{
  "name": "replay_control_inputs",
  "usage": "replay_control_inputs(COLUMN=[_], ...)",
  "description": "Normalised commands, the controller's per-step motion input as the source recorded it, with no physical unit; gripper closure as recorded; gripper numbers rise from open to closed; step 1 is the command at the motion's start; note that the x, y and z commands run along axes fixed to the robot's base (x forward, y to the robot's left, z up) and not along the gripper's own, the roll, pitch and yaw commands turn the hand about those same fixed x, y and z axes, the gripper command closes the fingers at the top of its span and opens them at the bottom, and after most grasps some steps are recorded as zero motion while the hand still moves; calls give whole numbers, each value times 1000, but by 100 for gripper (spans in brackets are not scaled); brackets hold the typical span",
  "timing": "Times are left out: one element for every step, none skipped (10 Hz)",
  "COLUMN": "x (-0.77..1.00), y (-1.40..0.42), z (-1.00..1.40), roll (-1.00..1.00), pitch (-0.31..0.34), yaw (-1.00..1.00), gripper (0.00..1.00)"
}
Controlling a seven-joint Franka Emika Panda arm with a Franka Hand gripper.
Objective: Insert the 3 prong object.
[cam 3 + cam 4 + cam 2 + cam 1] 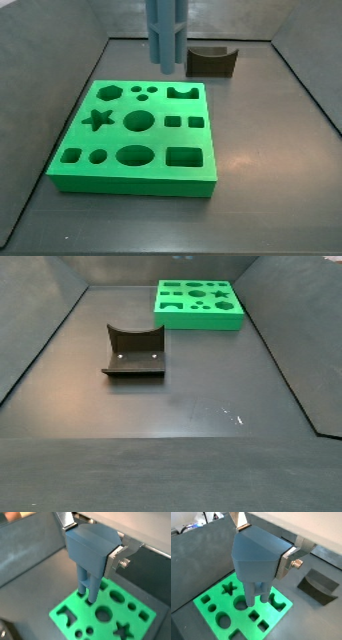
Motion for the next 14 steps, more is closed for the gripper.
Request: replay_control_inputs(x=[-251,-251,-257,-183,-37,74,0,-109,-171,-40,0,0,-40,0], y=[1000,803,600,497,403,217,46,0,0,0,0,0,0,29], z=[-429,-291,-300,-323,-314,-354,-411,-420,-354,-329,-271,-240,-209,-277], roll=[-89,-111,-133,-134,-149,-187,-139,-110,-89,-107,-124,-106,-94,-117], pitch=[-24,-26,-37,-39,-24,-10,-33,-70,-76,-60,-41,-19,-44,-34], yaw=[0,0,-20,-31,0,-69,-171,-243,-240,-166,-94,-57,-46,-40], gripper=[100,100,100,100,100,100,100,100,100,100,100,100,100,100])
